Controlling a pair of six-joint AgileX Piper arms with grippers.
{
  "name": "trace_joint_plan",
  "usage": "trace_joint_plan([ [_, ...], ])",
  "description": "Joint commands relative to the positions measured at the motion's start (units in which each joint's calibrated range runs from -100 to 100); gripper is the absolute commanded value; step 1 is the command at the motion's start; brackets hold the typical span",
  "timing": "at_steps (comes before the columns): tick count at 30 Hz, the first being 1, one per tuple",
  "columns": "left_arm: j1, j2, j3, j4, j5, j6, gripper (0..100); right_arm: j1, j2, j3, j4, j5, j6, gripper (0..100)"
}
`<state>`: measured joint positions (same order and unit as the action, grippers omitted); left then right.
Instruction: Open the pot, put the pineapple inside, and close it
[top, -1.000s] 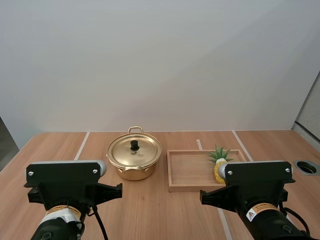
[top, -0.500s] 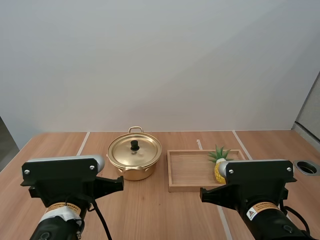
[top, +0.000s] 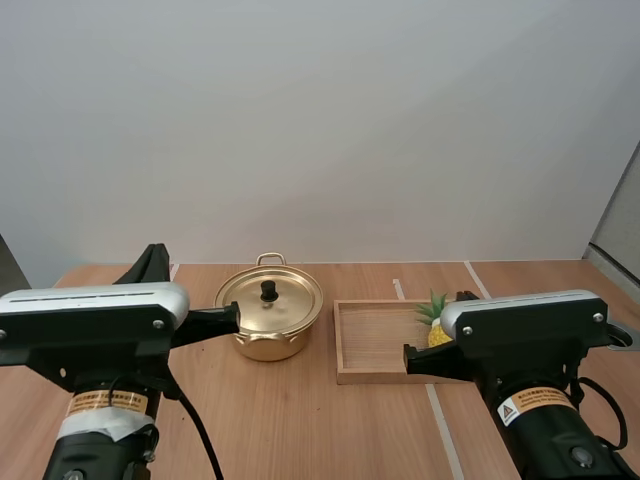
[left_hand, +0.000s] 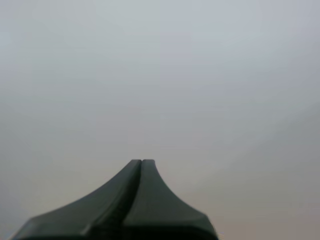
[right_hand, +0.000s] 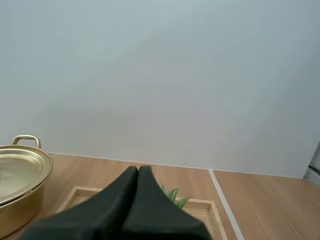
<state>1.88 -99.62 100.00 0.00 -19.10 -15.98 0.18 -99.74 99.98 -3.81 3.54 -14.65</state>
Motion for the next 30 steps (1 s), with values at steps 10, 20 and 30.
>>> trace_joint_plan([
  [10, -0.03, -0.4, -6.4, 0.8, -7.7, 0.0, 0, 0.2, -0.3, -18.2, -0.8, -2.5, -0.2, 0],
  [20, -0.03, -0.4, -18.1, 6.3, 7.8, 0.0, 0, 0.2, -0.3, -21.5, -0.3, 1.9, 0.1, 0],
  [30, -0.03, -0.2, -29.8, 6.3, 27.9, 0.1, 0, 0.2, 1.0, -27.2, 1.5, 11.9, 0.3, 0],
])
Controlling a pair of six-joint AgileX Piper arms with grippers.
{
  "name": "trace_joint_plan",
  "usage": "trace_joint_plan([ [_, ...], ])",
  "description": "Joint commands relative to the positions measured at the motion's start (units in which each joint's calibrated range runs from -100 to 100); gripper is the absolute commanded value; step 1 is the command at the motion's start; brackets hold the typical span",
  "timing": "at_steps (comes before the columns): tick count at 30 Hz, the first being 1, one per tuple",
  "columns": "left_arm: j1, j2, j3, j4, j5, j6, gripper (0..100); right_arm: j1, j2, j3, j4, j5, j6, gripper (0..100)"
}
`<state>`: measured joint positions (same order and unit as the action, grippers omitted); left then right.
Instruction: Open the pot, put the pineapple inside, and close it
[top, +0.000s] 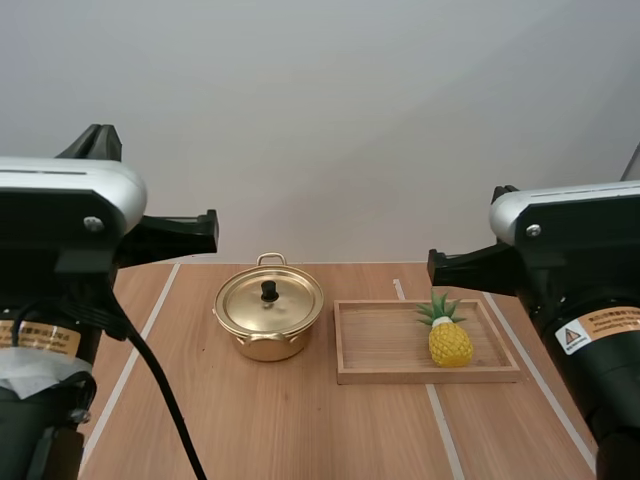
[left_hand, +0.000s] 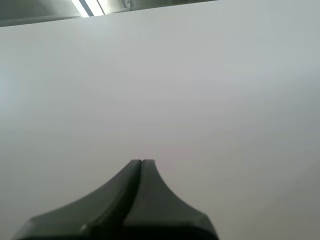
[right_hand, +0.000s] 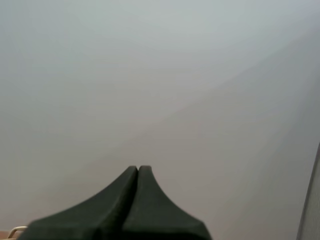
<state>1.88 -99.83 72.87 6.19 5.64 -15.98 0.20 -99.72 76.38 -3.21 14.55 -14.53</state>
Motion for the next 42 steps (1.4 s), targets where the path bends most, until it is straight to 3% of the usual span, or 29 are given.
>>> trace_joint_plan([
  [1, -0.03, 1.0, -4.1, 0.0, 4.5, 0.1, 0, 0.2, 2.1, -5.2, 0.9, 1.8, 0.2, 0],
  [12, -0.03, 18.5, -23.6, -0.4, 23.8, 0.1, 0, 0.2, 22.6, -25.5, 0.7, 19.9, 0.4, 0],
  [19, -0.03, 30.6, -37.5, -0.8, 33.4, 0.4, 0, -0.4, 30.1, -31.9, -3.9, 21.4, 2.7, 0],
  [26, -0.03, 41.8, -51.4, -12.0, 45.4, 12.5, 0, -0.8, 37.2, -42.8, -4.1, 28.4, 3.8, 0],
  [33, -0.03, 51.9, -62.6, -14.7, 62.0, 14.7, 0, -0.8, 43.6, -53.1, -5.2, 35.8, 3.8, 0],
  [42, -0.03, 60.0, -68.8, -20.5, 74.3, 19.5, 0, -2.5, 48.5, -55.4, -6.5, 38.8, 3.8, 0],
])
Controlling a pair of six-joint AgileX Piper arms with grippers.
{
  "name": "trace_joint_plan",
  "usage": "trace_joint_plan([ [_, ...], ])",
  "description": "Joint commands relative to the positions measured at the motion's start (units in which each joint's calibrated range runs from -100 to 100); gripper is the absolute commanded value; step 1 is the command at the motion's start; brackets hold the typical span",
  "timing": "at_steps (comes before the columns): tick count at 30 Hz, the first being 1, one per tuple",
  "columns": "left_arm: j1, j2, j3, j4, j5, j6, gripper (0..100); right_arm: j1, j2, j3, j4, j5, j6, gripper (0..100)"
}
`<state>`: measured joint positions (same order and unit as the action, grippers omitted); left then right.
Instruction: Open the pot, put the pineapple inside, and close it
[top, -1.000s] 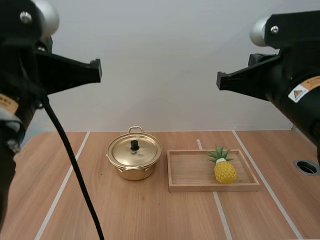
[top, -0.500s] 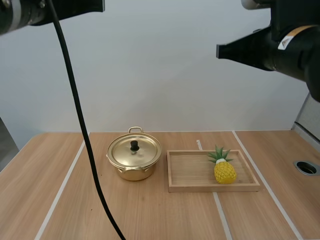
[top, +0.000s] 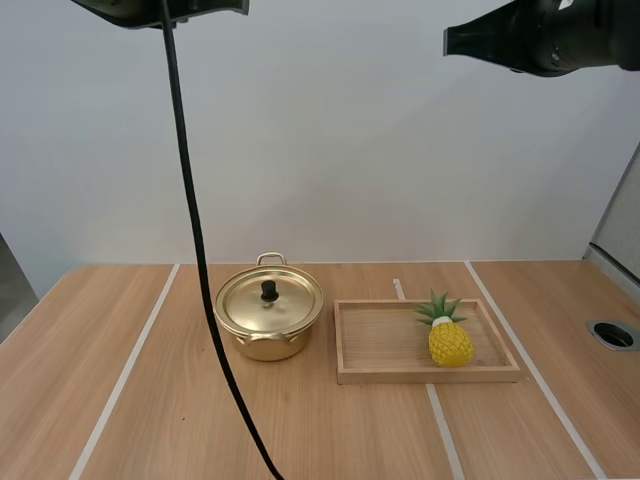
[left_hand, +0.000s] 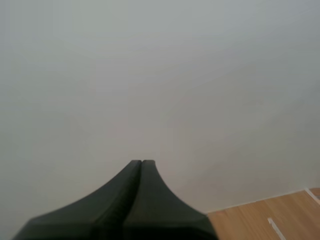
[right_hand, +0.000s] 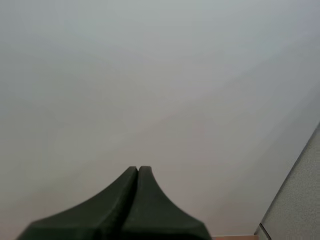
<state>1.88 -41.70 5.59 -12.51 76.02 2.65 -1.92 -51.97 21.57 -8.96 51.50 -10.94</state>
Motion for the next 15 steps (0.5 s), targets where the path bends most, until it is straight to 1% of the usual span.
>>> trace_joint_plan([
  [1, -0.03, 2.8, -2.2, -1.8, 5.2, 0.8, 0, -0.4, 1.0, -0.6, -0.8, 2.6, 0.2, 0],
  [5, -0.03, 5.6, -4.2, -2.0, 12.1, 1.6, 0, -0.4, 2.0, -0.6, -1.2, 5.3, 0.2, 0],
  [10, -0.03, 6.8, -4.1, -2.1, 14.8, 2.0, 0, -0.4, 2.0, -0.6, -1.3, 5.3, -0.8, 0],
  [15, -0.03, 6.7, -4.1, -2.1, 15.4, 2.0, 0, -0.4, 2.0, -0.6, -1.3, 8.0, -2.1, 0],
])
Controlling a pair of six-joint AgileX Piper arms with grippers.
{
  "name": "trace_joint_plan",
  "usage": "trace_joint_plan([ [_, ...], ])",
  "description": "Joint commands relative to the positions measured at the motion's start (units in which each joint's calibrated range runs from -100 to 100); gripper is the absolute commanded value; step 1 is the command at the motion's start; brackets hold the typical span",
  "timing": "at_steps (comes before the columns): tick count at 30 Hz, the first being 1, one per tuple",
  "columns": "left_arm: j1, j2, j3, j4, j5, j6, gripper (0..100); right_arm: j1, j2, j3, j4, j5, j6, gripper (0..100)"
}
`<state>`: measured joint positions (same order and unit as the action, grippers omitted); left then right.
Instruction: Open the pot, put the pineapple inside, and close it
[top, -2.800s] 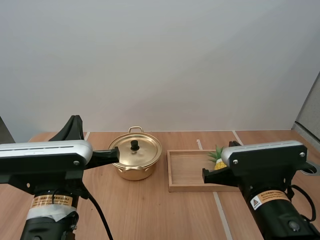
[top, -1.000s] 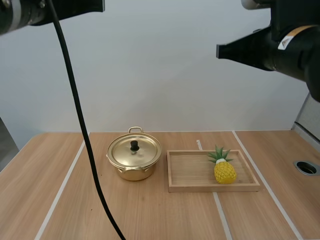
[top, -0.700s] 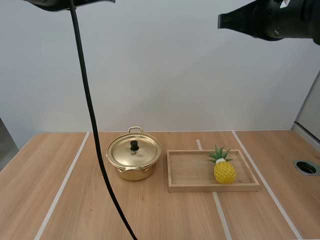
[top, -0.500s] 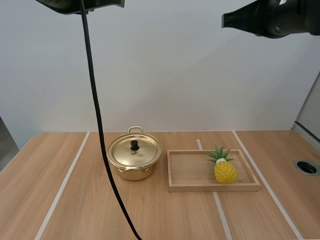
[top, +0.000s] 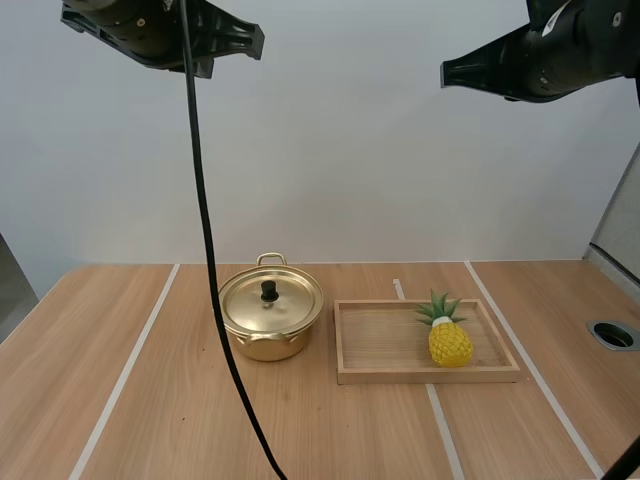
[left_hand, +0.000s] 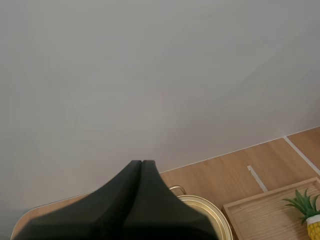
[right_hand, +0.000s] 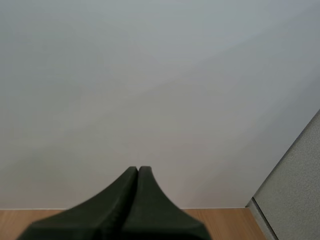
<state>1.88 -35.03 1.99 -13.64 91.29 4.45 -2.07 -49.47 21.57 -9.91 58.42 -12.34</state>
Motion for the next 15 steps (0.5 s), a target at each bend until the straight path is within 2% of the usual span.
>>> trace_joint_plan([
  [1, -0.03, 0.1, -0.5, -0.9, 0.4, 0.2, 0, -0.2, -0.5, -0.6, -0.4, 1.3, -0.7, 0],
  [3, -0.03, 0.1, -0.5, -0.9, 1.3, 0.2, 1, -0.2, -0.5, -0.6, -0.4, 1.4, -0.7, 0],
  [4, -0.03, 0.1, -0.5, -0.9, 1.9, 0.2, 5, -0.2, -0.5, -0.6, -0.4, 1.7, -0.7, 0],
  [6, -0.03, 0.1, -0.5, -0.9, 2.4, 0.2, 21, -0.2, -0.5, -0.6, -0.4, 2.4, -0.7, 0],
  [7, -0.03, 0.1, -0.5, -0.9, 2.9, 0.4, 34, -0.2, -0.5, -0.6, -0.4, 2.8, -1.0, 0],
  [9, -0.03, 0.1, -0.5, -1.1, 3.7, 1.5, 67, -0.2, -0.5, -0.6, -0.4, 3.5, -1.1, 0],
  [10, -0.03, 0.1, -0.5, -1.1, 3.9, 1.7, 89, -0.2, -0.5, -0.6, -0.4, 4.0, -1.1, 0],
  [11, -0.03, 0.1, -0.5, -1.1, 3.9, 1.7, 100, -0.2, -0.5, -0.6, -0.4, 4.4, -1.1, 0],
  [15, -0.03, 0.1, -0.5, -1.1, 4.4, 2.0, 100, -0.2, -0.5, -0.6, -0.4, 5.1, -1.1, 0],
])
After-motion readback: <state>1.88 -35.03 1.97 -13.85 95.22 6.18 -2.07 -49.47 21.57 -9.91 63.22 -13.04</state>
